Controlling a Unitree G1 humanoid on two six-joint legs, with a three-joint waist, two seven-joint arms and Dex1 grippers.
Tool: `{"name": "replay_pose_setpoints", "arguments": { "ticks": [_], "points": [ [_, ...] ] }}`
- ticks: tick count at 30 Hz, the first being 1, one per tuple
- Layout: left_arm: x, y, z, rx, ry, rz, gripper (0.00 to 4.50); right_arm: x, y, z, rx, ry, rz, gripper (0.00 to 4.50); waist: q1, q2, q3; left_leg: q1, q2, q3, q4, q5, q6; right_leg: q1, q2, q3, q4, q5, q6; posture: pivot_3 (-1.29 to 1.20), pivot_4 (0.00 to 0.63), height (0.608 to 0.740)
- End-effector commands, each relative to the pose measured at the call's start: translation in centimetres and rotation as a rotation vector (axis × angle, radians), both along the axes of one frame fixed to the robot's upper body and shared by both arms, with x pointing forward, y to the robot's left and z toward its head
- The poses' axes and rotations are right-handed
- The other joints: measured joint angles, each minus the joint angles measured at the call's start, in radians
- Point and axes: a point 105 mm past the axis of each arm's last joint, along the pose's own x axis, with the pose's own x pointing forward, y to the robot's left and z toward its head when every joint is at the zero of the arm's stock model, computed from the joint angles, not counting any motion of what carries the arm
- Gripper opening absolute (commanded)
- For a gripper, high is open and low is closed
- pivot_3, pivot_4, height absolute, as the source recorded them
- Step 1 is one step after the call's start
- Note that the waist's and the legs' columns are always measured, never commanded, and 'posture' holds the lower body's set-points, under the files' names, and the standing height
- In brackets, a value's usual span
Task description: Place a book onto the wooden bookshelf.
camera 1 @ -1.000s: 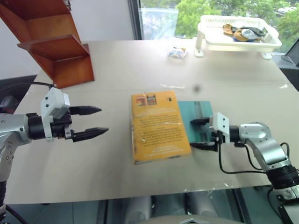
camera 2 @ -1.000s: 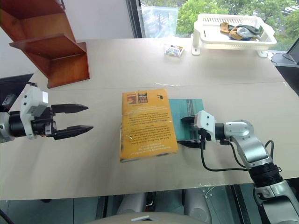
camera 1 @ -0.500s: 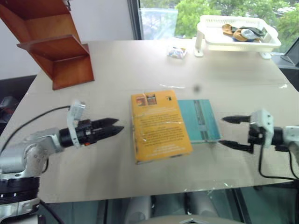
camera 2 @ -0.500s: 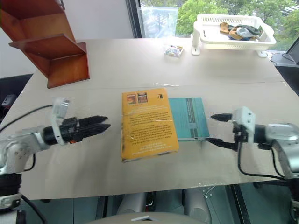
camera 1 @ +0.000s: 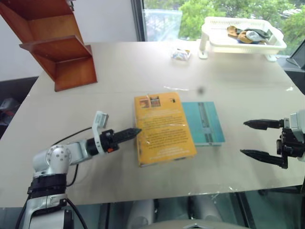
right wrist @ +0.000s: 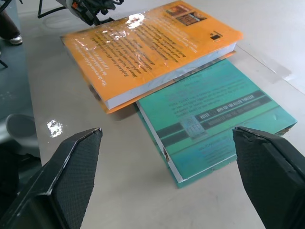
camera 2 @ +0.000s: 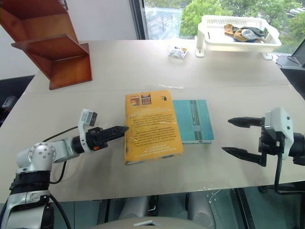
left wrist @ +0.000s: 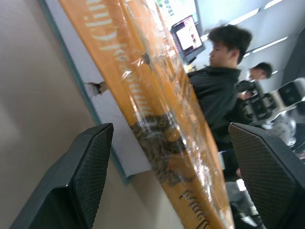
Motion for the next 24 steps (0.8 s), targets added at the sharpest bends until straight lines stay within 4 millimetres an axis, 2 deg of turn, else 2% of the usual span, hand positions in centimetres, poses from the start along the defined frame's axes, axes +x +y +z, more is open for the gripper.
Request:
{"name": "replay_pose_setpoints", "arguments": {
  "ticks": [1, 4, 9, 11, 12, 19, 24],
  "points": [
    [0.3, -0.3, 0.3, -0.058, 0.004, -0.015, 4.06, -0.2, 0.1, 0.4, -0.048, -0.029, 0.004, 4.50, 0.000, 0.000, 0.000, 0.000, 0.000, 0.000, 0.000, 0.000, 0.000, 0.000, 0.000, 0.000, 0.000, 0.000, 0.000, 0.00, 0.150, 0.740],
    [0.2, -0.3, 0.0, -0.057, 0.032, -0.036, 3.31, 0.1, -0.2, 0.1, -0.061, -0.037, -0.014, 4.50, 0.000, 0.000, 0.000, 0.000, 0.000, 0.000, 0.000, 0.000, 0.000, 0.000, 0.000, 0.000, 0.000, 0.000, 0.000, 0.00, 0.150, 0.740],
    [0.0, -0.4, -1.0, -0.057, 0.059, -0.057, 0.99, 0.1, 0.0, 0.5, -0.045, -0.049, 0.001, 4.50, 0.000, 0.000, 0.000, 0.000, 0.000, 0.000, 0.000, 0.000, 0.000, 0.000, 0.000, 0.000, 0.000, 0.000, 0.000, 0.00, 0.150, 0.740],
    [-0.1, -0.5, -1.2, -0.064, 0.060, -0.064, 0.28, 0.0, 0.1, 0.6, -0.039, -0.048, 0.008, 4.50, 0.000, 0.000, 0.000, 0.000, 0.000, 0.000, 0.000, 0.000, 0.000, 0.000, 0.000, 0.000, 0.000, 0.000, 0.000, 0.00, 0.150, 0.740],
    [-0.1, -0.5, -1.1, -0.075, 0.060, -0.064, 0.10, 0.0, 0.1, 0.7, -0.038, -0.048, 0.009, 4.50, 0.000, 0.000, 0.000, 0.000, 0.000, 0.000, 0.000, 0.000, 0.000, 0.000, 0.000, 0.000, 0.000, 0.000, 0.000, 0.00, 0.150, 0.740],
    [0.2, 0.2, -0.3, -0.112, 0.021, -0.033, 0.09, 0.0, -0.3, 0.8, -0.028, -0.046, -0.003, 4.50, 0.000, 0.000, 0.000, 0.001, 0.000, -0.001, 0.000, 0.000, 0.000, 0.002, -0.001, -0.001, 0.000, 0.000, 0.000, 0.00, 0.150, 0.740],
    [0.2, 1.8, 3.1, -0.062, -0.115, 0.002, 0.09, 0.7, -0.9, 1.9, 0.047, -0.084, -0.034, 4.50, -0.003, -0.002, 0.001, 0.000, 0.001, -0.002, 0.000, 0.000, 0.000, 0.002, -0.001, -0.001, -0.001, 0.000, 0.000, 0.00, 0.150, 0.740]
  ]
}}
